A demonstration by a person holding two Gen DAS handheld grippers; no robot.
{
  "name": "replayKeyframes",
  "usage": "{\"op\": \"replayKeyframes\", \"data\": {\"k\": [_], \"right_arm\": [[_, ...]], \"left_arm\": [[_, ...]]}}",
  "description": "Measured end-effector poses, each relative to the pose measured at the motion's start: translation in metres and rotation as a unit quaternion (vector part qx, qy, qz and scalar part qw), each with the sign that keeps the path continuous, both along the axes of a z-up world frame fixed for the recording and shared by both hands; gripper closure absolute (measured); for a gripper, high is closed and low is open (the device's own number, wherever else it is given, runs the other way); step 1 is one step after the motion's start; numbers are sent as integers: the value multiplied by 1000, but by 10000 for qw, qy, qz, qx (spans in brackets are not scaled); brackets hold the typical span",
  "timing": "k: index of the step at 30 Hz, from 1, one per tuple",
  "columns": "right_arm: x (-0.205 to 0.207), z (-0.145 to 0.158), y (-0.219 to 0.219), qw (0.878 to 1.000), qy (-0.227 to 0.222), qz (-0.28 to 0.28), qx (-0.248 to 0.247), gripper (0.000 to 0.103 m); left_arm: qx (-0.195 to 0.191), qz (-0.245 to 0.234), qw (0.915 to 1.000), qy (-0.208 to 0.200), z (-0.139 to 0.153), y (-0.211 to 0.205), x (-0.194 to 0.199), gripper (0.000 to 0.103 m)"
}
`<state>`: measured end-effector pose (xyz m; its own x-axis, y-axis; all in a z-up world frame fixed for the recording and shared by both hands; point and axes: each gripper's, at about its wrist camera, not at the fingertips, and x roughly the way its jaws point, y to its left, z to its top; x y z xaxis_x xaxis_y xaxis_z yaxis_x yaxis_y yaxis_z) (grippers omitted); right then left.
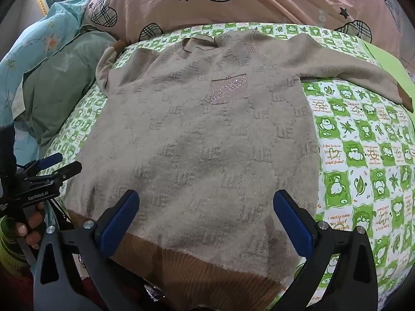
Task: Fold small clothes
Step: 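Move both tools over the spread beige sweater toward a sleeve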
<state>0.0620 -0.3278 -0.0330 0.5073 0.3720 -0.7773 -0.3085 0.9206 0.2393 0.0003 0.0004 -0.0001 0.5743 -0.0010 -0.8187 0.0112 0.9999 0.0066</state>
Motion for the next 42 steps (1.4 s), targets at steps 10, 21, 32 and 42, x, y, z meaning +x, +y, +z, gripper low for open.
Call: {"op": "replayKeyframes", "data": {"k": [10,21,32,42], "right_arm": [[28,7,2,9997,-164,179,18,0],[128,32,-4,9975,-480,500,154,0],[292,41,14,9943,-716,671,-406,0],[400,18,45,9869,-664,1306,-680,1]], "left_arm": [[35,-37,10000,-15,-6,12,19,11],[108,-534,9975,-458,15,32,95,11],[700,-793,9939,-319,12,39,280,11],[149,-1266,9915,265,-17,70,389,15]]}}
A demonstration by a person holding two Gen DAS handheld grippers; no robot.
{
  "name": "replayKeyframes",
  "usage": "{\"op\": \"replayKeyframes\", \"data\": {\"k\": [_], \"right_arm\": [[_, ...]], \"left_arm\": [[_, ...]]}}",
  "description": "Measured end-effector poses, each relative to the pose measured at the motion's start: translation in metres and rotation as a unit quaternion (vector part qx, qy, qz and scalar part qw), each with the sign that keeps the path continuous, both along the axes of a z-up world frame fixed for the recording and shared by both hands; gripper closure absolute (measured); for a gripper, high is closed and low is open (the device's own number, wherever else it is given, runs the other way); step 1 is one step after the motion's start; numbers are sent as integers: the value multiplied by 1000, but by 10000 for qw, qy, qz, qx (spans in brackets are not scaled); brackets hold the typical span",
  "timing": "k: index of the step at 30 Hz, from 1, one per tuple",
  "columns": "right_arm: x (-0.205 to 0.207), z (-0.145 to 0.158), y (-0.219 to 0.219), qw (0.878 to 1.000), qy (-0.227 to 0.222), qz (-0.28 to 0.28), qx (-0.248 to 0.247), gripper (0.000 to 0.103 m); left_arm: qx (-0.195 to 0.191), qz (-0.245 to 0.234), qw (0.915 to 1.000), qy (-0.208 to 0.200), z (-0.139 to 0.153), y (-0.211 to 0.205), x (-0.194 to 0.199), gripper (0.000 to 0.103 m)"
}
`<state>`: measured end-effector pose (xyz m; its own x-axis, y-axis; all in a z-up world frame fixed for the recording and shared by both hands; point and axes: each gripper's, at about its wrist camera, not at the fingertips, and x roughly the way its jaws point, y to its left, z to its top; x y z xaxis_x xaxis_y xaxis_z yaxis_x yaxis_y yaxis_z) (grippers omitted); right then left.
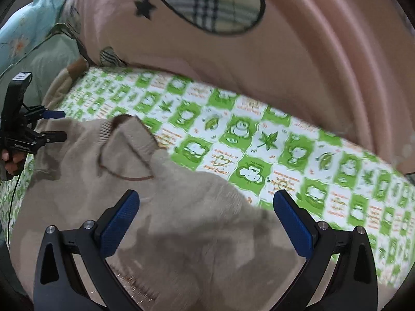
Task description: Fold small clothes
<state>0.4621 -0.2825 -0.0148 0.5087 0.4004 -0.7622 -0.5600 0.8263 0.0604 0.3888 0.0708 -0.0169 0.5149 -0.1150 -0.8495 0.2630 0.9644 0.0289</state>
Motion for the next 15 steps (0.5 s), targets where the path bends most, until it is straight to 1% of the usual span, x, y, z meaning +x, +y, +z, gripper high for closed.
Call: {"op": "replayKeyframes", "data": {"k": [1,2,3,4,5,6,7,8,9,10,11,13,14,15], "right_arm": [[8,-8,0,9999,122,41,26,3],[11,-12,1,9998,182,72,42,16],[14,-18,1,9996,272,105,44,33],[15,-25,0,9993,361,113,28,43],[15,-29,0,9991,402,101,6,57],[13,-31,-1,9994,343,51,-63,75],[9,-30,-5,9997,198,-30,-103,82],[7,-27,-9,9998,169,-85,-36,86],[5,-22,-16,9997,130,-165,106,88],[2,-13,-24,9993,-7,-295,244,89],[-1,-5,-31,9983,-164,-454,316,91],[-1,6,-43,9953,-387,-774,442,91],[2,5,-47,9931,-424,-991,472,97],[6,2,-48,9910,-454,-1188,428,103]], "left_arm": [[-47,-56,9999,73,-4,2,6,18],[-120,-99,9998,146,-7,3,11,21],[-146,-116,9997,182,-10,3,13,26],[-154,-153,9994,263,-15,4,17,29],[-142,-185,9993,302,-19,4,19,37],[-64,-211,9991,356,-25,5,22,52],[30,-222,9990,380,-30,4,24,59],[55,-272,9989,366,-34,4,23,71],[30,-325,9991,282,-33,2,22,79],[40,-350,9993,146,-30,2,19,93],[65,-279,9996,-34,-25,3,15,95],[-28,-129,9992,-379,-10,10,9,97],[-100,-32,9982,-584,-1,16,7,97],[-182,31,9975,-681,3,20,5,97]]}}
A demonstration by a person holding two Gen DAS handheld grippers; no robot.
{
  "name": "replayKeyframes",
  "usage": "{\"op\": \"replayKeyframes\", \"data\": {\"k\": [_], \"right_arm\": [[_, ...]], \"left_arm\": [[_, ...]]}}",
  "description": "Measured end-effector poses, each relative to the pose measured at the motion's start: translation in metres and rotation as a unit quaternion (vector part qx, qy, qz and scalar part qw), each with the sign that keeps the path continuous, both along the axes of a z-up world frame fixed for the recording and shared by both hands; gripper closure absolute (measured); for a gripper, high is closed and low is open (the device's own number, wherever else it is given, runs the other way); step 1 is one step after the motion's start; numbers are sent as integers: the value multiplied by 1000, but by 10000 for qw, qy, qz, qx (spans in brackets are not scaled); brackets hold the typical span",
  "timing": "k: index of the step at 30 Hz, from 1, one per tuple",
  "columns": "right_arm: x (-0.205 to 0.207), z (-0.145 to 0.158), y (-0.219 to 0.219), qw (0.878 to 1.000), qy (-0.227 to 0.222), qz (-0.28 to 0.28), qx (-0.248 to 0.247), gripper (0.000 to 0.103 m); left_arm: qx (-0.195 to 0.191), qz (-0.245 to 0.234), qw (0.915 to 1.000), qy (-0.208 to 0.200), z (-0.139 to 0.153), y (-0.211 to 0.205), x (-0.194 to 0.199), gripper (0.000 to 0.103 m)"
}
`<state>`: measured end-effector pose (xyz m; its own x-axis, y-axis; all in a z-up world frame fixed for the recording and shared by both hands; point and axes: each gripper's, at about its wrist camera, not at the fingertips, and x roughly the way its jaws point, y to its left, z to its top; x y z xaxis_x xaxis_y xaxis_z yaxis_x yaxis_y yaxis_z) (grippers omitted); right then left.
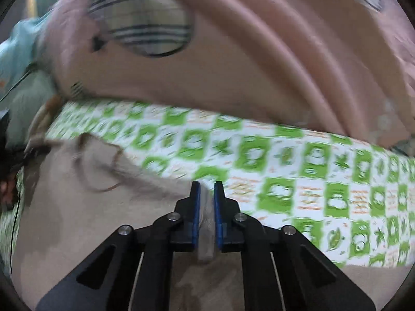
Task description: Fold small clothes
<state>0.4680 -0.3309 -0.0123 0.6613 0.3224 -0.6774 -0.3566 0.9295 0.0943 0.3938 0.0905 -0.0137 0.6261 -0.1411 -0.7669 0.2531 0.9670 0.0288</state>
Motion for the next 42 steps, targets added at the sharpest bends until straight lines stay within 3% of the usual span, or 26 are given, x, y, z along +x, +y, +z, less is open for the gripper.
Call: {"op": "replayKeyframes", "data": {"k": [3,7,11,13,14,15,16,18,22,25,27,30,35,39,42], "right_arm": [[14,-15,-11,9982,103,-584,-104,103],[20,-32,1,9977,303,-449,-403,103],[3,-26,-14,9981,387,-477,-75,101],[-12,-19,-31,9970,449,-622,42,91],[-22,-15,-40,9965,468,-682,142,70],[-34,-12,-50,9961,444,-721,265,43],[-48,-8,-60,9956,371,-765,403,32],[-77,-1,-78,9950,184,-827,538,28],[-118,0,-115,9911,119,-1017,849,28],[-137,-2,-153,9844,97,-1439,1006,28],[-156,-7,-194,9755,61,-1882,1139,28],[-182,-16,-256,9528,81,-2685,1414,28],[-200,-33,-344,9042,148,-3867,1804,30],[-199,-42,-393,8690,213,-4480,2091,34],[-187,-55,-415,8556,374,-4588,2367,40]], "left_arm": [[-171,277,9994,-90,-3,12,9,97],[6,630,9978,214,-33,13,29,96],[234,812,9964,114,-35,4,36,84],[260,982,9948,74,-29,4,36,71],[284,1053,9940,45,-25,7,33,62],[313,1127,9931,-33,-16,8,30,58],[320,1210,9920,-183,-5,12,24,55],[290,1376,9891,-436,15,22,9,46],[-76,1389,9866,-850,53,22,-28,42],[-322,1197,9883,-885,67,12,-57,38],[-529,1071,9894,-830,67,2,-77,35],[-633,890,9919,-652,58,-28,-116,34],[-902,845,9923,-69,18,-50,-148,34],[-1108,860,9899,215,-1,-66,-170,34],[-1087,837,9901,304,-10,-73,-181,34]]}}
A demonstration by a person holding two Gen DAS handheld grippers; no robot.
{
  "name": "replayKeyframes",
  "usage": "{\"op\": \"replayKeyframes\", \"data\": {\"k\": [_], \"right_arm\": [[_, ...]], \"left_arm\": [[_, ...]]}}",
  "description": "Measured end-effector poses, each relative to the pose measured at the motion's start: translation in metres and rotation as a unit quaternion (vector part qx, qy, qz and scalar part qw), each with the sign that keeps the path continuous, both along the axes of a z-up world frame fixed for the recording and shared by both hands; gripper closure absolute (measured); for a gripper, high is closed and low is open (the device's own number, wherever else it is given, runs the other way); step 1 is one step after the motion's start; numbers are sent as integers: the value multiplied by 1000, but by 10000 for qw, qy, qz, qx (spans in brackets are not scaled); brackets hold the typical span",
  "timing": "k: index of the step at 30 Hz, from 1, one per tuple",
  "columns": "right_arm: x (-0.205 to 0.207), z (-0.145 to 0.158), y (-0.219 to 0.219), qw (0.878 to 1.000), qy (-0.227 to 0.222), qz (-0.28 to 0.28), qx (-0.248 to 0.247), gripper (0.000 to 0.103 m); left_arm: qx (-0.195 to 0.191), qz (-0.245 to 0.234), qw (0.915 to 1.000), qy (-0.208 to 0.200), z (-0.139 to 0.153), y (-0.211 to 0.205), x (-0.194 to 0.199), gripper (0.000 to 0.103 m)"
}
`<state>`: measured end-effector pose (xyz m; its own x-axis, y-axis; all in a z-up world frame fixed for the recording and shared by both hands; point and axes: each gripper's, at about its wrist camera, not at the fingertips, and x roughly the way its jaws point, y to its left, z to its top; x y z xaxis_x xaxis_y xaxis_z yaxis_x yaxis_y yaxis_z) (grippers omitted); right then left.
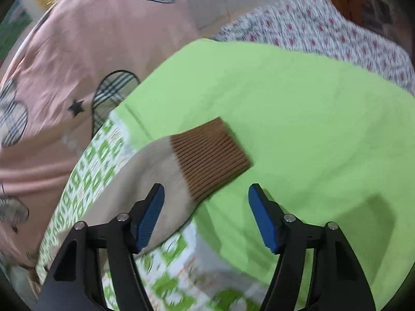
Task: Fold small clothes
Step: 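Grasp the brown ribbed sleeve cuff with the right tool, then carry the sleeve by its cuff across the sweater body with the right tool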
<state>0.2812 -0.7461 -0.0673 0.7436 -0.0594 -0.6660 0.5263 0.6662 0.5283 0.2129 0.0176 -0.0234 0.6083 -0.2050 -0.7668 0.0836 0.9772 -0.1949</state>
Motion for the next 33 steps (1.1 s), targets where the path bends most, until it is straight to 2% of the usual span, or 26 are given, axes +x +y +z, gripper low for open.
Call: {"op": "replayKeyframes", "data": {"k": [2,4,5,6,8,12,16,19,23,28,33], "right_arm": [[12,-13,-9,9998,117,-38,167,47],[15,-11,-11,10000,-11,-50,70,58],[17,-10,-11,9999,-102,39,127,83],[18,-10,-11,9995,-180,140,226,95],[17,-1,3,9988,-301,329,180,94],[11,43,66,9887,-836,1203,-313,95],[6,87,162,9619,-1229,2375,-566,95],[7,101,231,9353,-1482,3209,-157,95],[20,94,326,8983,-1476,4091,620,95],[39,69,435,8611,-1185,4833,1044,94],[50,36,535,8229,-748,5495,1234,94]], "left_arm": [[-10,-20,10000,62,-4,-3,-6,33],[23,-11,9999,138,-9,-6,-10,33],[5,-14,9999,170,-9,-5,-12,33],[-14,-27,9998,207,-11,-5,-14,33],[-10,-38,9997,261,-13,-5,-17,33],[-43,-70,9995,318,-14,-5,-23,33],[-111,-142,9995,262,-10,-3,-30,33],[-163,-181,9995,218,-7,-1,-35,33],[-290,-149,9993,193,-3,8,-42,32],[-426,-62,9989,165,0,19,-48,29],[-585,68,9981,162,-3,37,-51,29]]}}
